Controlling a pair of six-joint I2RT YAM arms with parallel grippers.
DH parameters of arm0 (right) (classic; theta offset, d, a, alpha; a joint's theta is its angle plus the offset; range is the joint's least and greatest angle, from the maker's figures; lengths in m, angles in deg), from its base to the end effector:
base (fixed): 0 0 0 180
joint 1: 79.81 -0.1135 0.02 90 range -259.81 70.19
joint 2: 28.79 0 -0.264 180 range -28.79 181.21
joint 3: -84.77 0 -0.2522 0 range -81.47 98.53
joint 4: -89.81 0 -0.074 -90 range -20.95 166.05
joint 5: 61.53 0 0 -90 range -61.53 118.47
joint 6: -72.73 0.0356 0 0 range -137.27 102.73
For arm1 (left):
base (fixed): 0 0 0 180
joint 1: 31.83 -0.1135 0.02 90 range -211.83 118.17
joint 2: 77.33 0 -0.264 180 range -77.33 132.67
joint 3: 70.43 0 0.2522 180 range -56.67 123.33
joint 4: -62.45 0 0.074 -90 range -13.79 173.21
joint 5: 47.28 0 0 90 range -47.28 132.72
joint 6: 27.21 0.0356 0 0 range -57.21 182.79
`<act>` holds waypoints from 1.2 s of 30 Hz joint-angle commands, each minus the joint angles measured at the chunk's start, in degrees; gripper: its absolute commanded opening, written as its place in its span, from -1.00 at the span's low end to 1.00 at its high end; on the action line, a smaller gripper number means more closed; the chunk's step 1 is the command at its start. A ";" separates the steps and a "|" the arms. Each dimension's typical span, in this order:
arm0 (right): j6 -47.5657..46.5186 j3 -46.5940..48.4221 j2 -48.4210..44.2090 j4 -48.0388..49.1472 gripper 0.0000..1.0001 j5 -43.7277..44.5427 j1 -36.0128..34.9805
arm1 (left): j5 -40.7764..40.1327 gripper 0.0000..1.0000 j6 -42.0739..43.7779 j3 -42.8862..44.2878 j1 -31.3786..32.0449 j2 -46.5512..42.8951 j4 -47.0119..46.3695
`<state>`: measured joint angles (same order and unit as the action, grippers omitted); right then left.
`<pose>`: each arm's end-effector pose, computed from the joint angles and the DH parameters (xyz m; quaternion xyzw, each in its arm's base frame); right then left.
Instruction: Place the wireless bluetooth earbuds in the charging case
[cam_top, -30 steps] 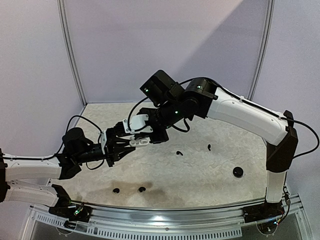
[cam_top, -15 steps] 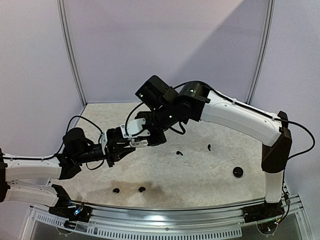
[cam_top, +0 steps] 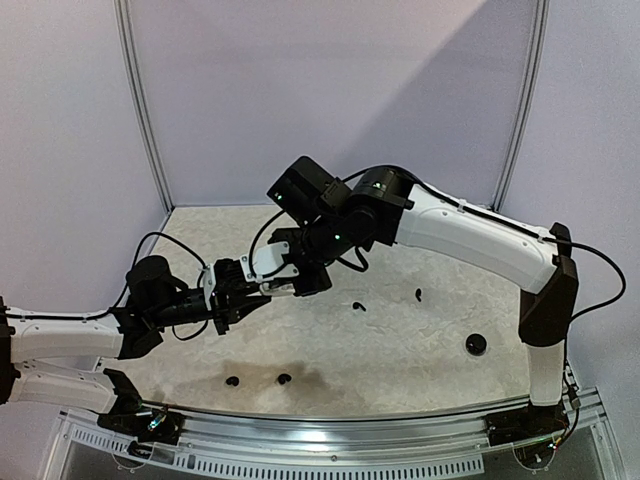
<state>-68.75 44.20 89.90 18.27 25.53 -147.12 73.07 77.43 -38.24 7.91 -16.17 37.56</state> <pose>0.1726 0.4176 0.3495 -0.8149 0.4721 0.0701 0.3288 0.1559 -0.1530 0.2152 0.4814 0.5467 -0.3299 0.6004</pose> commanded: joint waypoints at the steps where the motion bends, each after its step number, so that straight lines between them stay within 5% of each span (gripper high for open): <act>1: 0.51 0.17 1.44 -0.12 -1.00 1.56 -0.37 | -0.28 -1.00 1.34 0.72 1.12 0.29 -1.86; 19: 0.75 -1.16 2.42 3.27 -0.57 7.99 -0.35 | -0.27 -1.00 1.57 0.24 1.12 -0.07 -2.13; 36: 2.37 -1.12 -0.65 2.27 -0.48 6.38 -0.33 | -1.26 -1.00 -0.24 -0.59 1.04 -0.96 -1.61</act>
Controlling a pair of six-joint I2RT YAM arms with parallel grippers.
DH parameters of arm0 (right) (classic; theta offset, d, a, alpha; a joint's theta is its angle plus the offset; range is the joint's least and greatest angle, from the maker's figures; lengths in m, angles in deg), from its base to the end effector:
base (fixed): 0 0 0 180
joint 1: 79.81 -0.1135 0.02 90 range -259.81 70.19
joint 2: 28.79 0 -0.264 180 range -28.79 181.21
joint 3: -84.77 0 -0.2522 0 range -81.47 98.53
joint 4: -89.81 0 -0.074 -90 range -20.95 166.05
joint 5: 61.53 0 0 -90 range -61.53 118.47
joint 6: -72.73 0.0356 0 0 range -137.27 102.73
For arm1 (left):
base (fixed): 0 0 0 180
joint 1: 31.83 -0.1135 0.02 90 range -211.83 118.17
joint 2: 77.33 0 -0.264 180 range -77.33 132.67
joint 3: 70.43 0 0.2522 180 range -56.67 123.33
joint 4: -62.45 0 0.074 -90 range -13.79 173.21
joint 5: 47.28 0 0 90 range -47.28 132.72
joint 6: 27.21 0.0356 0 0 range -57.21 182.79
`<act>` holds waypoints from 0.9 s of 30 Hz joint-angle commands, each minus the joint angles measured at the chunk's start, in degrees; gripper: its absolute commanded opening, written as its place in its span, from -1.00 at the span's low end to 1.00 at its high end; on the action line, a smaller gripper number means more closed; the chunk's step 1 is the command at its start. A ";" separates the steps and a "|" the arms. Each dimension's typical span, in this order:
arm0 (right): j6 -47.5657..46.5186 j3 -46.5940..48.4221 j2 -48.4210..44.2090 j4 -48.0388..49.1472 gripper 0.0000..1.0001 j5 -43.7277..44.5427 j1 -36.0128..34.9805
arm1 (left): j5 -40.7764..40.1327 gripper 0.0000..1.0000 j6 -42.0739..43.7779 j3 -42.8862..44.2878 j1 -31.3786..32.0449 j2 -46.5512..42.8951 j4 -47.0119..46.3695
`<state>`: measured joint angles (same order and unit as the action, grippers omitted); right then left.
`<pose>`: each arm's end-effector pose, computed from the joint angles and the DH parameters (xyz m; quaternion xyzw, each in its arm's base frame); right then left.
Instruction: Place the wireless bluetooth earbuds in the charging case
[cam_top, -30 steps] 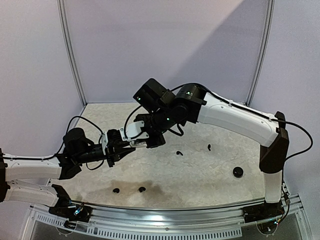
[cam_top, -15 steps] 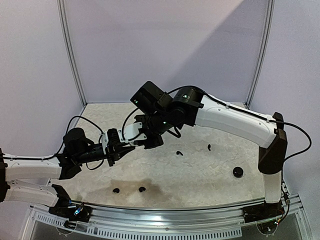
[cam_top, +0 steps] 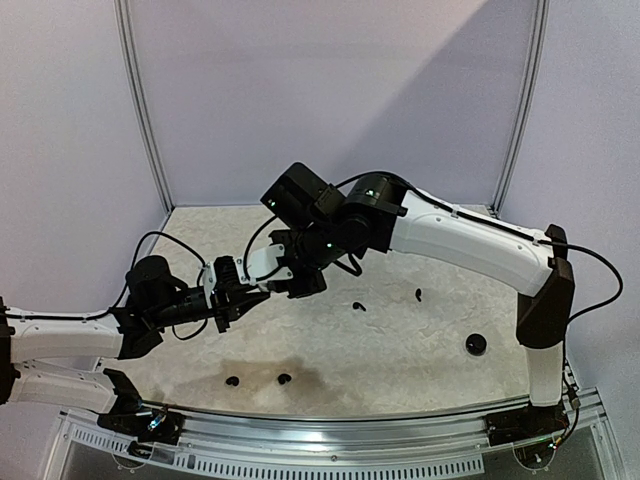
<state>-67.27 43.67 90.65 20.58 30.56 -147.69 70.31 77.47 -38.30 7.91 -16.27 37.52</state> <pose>0.1738 0.4241 0.3438 -0.8010 0.4898 0.0365 0.3423 0.1573 -0.1522 0.2152 0.4694 0.5573 -0.3139 0.6087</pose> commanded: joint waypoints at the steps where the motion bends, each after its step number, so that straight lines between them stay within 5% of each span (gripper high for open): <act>1: 0.87 -0.56 -1.44 -0.16 -0.48 1.21 0.22 | 1.43 -1.00 -0.20 -0.53 1.07 -0.92 -1.52; 5: 1.38 -0.15 -2.82 -0.90 -0.47 -1.32 0.27 | 0.22 -1.00 -1.53 -0.62 1.04 -0.98 -0.84; 11: 2.23 -1.64 -10.09 -0.47 -0.47 -16.76 0.65 | -1.46 -1.00 -4.37 -0.79 1.03 -1.14 -0.42; 15: 5.32 -6.53 -14.76 7.70 -0.42 -23.23 3.17 | -1.30 -1.00 -3.26 -0.96 1.05 -1.29 -0.17; 18: 13.62 -11.58 -15.01 19.92 -0.27 -13.99 4.46 | -0.35 -1.00 -0.19 -0.90 1.03 -1.45 -0.36; 22: 18.35 -6.02 -7.25 18.03 -0.31 3.75 4.42 | -1.26 -1.00 3.70 -0.58 1.03 -1.77 -0.41; 27: 17.74 -7.59 -4.01 14.14 -0.32 1.47 3.02 | -1.98 -1.00 3.78 -0.62 1.03 -1.74 -1.40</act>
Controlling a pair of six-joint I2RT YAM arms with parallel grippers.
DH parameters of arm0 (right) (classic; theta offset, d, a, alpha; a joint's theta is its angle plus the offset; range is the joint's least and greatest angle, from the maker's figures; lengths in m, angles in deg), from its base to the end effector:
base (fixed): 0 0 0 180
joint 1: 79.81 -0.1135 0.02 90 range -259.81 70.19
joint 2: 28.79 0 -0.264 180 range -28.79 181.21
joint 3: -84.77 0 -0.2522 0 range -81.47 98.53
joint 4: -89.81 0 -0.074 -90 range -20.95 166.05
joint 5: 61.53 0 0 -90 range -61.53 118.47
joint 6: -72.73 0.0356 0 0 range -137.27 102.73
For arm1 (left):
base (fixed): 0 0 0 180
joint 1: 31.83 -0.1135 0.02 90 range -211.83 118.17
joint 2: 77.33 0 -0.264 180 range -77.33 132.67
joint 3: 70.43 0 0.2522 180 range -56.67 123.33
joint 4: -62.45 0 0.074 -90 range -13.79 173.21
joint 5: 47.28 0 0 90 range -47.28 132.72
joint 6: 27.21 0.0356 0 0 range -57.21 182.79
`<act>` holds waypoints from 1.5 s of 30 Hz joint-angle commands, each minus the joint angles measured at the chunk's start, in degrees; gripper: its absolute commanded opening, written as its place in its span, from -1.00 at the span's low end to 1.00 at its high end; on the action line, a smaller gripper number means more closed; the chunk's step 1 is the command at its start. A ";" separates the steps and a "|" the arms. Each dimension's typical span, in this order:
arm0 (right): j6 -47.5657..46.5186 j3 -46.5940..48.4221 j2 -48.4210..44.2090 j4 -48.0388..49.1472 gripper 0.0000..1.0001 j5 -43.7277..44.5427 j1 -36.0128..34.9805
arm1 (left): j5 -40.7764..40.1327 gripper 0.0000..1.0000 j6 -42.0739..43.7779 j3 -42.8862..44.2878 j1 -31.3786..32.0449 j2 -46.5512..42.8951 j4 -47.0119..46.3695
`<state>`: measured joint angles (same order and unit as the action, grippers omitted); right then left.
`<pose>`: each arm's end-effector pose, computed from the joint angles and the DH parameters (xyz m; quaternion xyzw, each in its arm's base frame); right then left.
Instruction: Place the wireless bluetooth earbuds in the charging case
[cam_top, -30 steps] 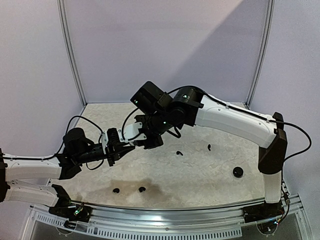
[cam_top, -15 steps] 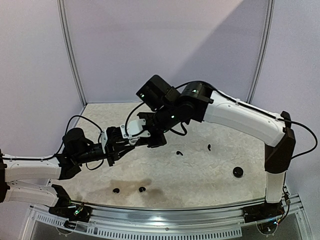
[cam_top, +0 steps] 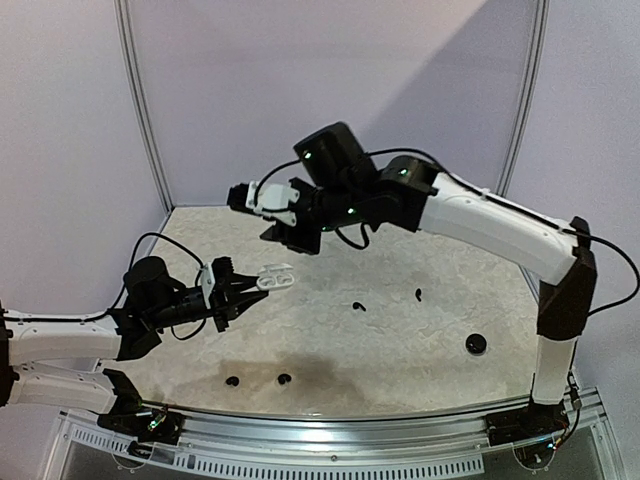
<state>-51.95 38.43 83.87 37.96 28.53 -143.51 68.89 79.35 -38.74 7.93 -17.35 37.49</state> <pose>0.2000 0.4045 0.3913 -0.6581 0.5686 0.1232 0.4779 0.1558 -0.1501 0.2164 0.4713 0.5513 -0.2957 0.6217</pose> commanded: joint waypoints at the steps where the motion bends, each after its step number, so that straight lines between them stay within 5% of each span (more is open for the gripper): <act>1: 2.16 -2.79 2.44 -4.26 -0.32 2.20 -1.24 | -0.66 -1.00 1.97 -0.18 1.01 -0.54 -1.39; 11: 0.94 -16.45 -13.51 -0.38 -0.20 -9.35 0.23 | -1.70 -1.00 0.32 0.06 1.01 -0.40 -0.91; 14: 0.63 -17.66 -14.41 -2.70 0.23 -16.76 2.47 | -1.37 -1.00 -0.20 0.17 1.01 -0.39 -0.92; 21: -0.55 -14.04 -5.70 -4.54 0.90 -16.18 2.48 | -0.38 -1.00 -1.66 0.43 1.01 -0.48 -0.92; 27: -1.08 -11.83 -0.85 -3.63 0.61 -18.94 2.45 | -0.15 -1.00 -2.42 0.39 1.01 -0.48 -1.01; 32: -0.38 -11.79 0.21 -2.34 -0.21 -18.71 2.46 | -0.16 -1.00 -2.61 0.30 1.01 -0.54 -1.05; 41: -0.21 -9.84 1.19 -3.69 -0.94 -16.88 2.74 | -1.32 -1.00 -3.93 -0.06 1.01 -0.66 -1.48; 42: 0.05 -9.53 1.31 -3.78 -0.98 -16.67 3.03 | -2.06 -0.94 -4.38 -0.28 1.01 -0.66 -1.88; 43: 0.77 -9.24 1.37 -3.73 -0.99 -16.71 3.52 | -3.10 -0.27 -4.72 -0.53 1.01 -0.66 -2.34; 44: 1.46 -9.17 1.41 -3.41 -1.00 -16.78 4.49 | -3.82 0.79 -5.15 -0.92 1.01 -0.74 -3.06; 45: 2.77 -9.20 1.48 -2.65 -1.00 -16.72 5.68 | -3.79 0.93 -4.93 -0.96 1.01 -0.75 -3.12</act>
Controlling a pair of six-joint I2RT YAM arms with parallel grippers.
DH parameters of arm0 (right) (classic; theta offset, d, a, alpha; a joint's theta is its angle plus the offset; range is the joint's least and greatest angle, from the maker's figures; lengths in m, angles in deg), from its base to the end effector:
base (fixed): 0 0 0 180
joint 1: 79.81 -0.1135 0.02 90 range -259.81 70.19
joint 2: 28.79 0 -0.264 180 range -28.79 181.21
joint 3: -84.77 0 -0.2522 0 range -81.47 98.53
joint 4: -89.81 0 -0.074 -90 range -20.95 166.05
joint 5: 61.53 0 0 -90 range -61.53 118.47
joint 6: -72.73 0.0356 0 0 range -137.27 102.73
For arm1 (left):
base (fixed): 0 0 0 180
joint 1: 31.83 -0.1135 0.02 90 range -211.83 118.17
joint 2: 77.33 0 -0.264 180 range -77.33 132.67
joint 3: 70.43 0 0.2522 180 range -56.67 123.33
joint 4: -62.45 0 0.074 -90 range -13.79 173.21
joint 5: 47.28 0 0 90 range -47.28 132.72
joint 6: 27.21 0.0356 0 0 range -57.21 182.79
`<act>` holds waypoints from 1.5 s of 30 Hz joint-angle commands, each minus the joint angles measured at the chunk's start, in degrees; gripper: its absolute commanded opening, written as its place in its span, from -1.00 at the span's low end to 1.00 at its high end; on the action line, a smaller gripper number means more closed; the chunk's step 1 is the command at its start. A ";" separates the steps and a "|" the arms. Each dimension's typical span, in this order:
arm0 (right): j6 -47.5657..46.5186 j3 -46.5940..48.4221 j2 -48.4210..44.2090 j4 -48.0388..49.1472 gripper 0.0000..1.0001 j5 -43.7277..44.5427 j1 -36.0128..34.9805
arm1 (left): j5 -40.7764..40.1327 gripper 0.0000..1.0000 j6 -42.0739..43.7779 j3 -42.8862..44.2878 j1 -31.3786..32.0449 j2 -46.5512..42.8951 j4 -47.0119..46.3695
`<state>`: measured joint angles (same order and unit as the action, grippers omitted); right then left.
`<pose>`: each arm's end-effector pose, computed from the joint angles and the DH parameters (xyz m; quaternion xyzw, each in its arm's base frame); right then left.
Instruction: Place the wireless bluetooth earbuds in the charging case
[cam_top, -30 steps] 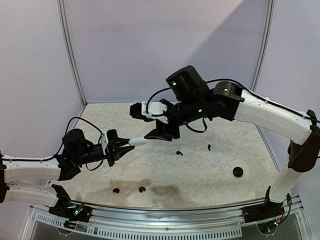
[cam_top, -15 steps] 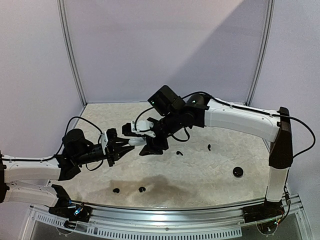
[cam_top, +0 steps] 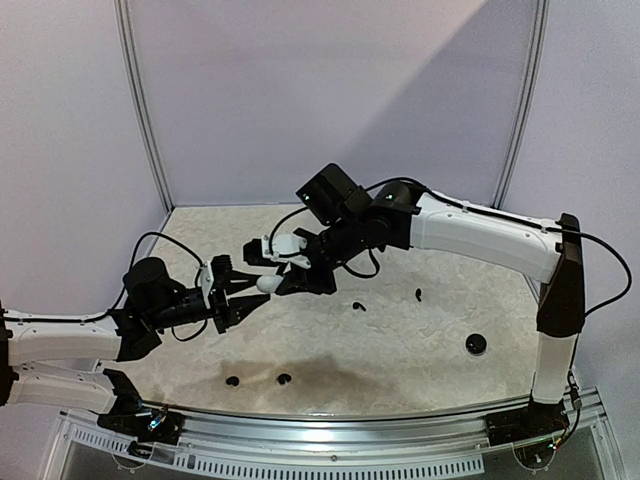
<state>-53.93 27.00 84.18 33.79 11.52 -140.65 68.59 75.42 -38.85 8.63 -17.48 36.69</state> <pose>0.2082 0.3945 0.3184 -0.7271 0.5654 0.2103 0.3276 0.1538 -0.1516 0.2177 0.4531 0.5607 -0.3190 0.6152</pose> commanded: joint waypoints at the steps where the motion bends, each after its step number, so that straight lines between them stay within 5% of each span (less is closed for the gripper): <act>1: 6.15 2.38 1.41 2.25 -0.99 0.30 4.40 | -2.99 0.98 -0.50 -0.72 0.31 -0.76 -1.68; 8: 31.06 15.72 15.01 -6.16 -0.90 -8.25 18.86 | -4.23 0.98 0.54 -1.03 0.31 -1.38 -1.36; 13: 48.77 15.97 23.65 -7.43 -0.91 -13.74 27.48 | -4.33 0.98 -0.13 -1.38 0.31 -1.43 -1.55; 18: 51.41 15.35 28.22 -7.95 -0.80 -17.80 31.32 | -4.67 0.98 -0.74 -1.36 0.40 -1.11 -2.00; 25: 43.04 19.13 33.05 -14.88 -0.83 -25.45 32.19 | -4.28 0.97 -0.84 -1.16 0.40 -0.13 -2.44; 30: 40.80 20.56 36.75 -18.43 -0.78 -22.78 32.24 | -3.40 0.97 -0.78 -0.86 0.40 0.52 -2.59; 36: 42.43 20.15 35.98 -15.66 -0.07 -17.45 32.21 | -3.11 0.97 -0.70 -0.69 0.49 0.95 -2.48; 40: 41.93 20.11 32.83 -13.89 0.95 -11.63 32.19 | -3.33 0.98 -0.48 -0.69 0.49 0.81 -2.41; 45: 40.26 19.58 27.95 -11.52 0.98 -8.31 32.26 | -3.83 0.98 -0.57 -0.77 0.49 0.52 -2.02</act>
<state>-12.17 47.37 116.59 20.34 -3.54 -108.76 64.94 74.96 -39.50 8.61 -17.00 34.92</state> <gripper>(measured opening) 0.987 0.988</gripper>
